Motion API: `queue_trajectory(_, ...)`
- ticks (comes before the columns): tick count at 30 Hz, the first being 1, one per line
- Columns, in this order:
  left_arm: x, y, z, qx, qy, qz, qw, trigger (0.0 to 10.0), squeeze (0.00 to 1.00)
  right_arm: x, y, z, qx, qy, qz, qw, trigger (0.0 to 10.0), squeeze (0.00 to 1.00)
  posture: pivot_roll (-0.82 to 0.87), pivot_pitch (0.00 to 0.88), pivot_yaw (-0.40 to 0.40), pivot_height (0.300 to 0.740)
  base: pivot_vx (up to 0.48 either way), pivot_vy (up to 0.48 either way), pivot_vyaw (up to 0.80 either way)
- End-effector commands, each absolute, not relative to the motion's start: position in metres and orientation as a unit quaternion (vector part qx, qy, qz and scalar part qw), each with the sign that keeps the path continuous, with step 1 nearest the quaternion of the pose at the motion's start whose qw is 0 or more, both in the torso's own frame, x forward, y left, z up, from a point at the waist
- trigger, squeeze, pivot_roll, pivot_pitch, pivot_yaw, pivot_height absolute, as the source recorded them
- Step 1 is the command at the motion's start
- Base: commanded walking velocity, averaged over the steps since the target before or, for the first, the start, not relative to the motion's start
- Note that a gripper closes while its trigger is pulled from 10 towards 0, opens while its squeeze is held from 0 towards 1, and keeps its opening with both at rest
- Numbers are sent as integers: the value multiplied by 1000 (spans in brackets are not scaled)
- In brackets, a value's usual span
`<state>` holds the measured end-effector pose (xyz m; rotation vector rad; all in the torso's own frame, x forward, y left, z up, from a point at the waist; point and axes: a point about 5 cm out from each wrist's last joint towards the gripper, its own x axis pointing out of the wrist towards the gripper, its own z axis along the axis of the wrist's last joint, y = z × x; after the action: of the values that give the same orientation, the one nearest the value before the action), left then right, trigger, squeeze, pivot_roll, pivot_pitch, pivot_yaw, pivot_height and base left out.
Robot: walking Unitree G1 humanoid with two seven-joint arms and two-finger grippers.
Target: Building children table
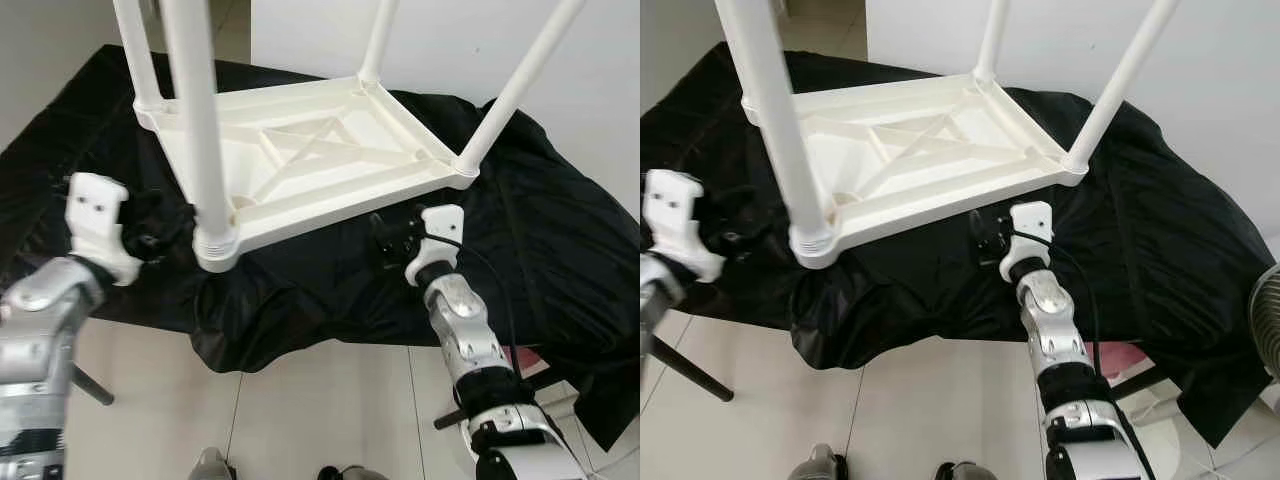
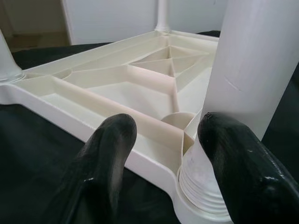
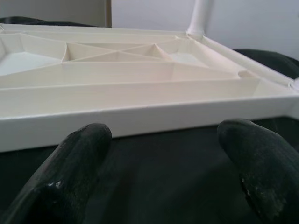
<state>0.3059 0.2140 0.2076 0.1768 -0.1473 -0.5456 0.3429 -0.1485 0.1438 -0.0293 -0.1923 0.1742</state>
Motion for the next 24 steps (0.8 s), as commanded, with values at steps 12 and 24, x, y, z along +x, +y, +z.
queue_trajectory(12,318,155,206,79,-100,-366,922,10000,0,343,-161,129,-2,-55,10,998,10000,0,18,56,-77,740,0,0,0)
queue_trajectory(24,308,95,192,65,-90,-475,873,10000,0,335,-164,128,-8,-62,3,998,10000,0,-24,76,-46,740,0,0,0)
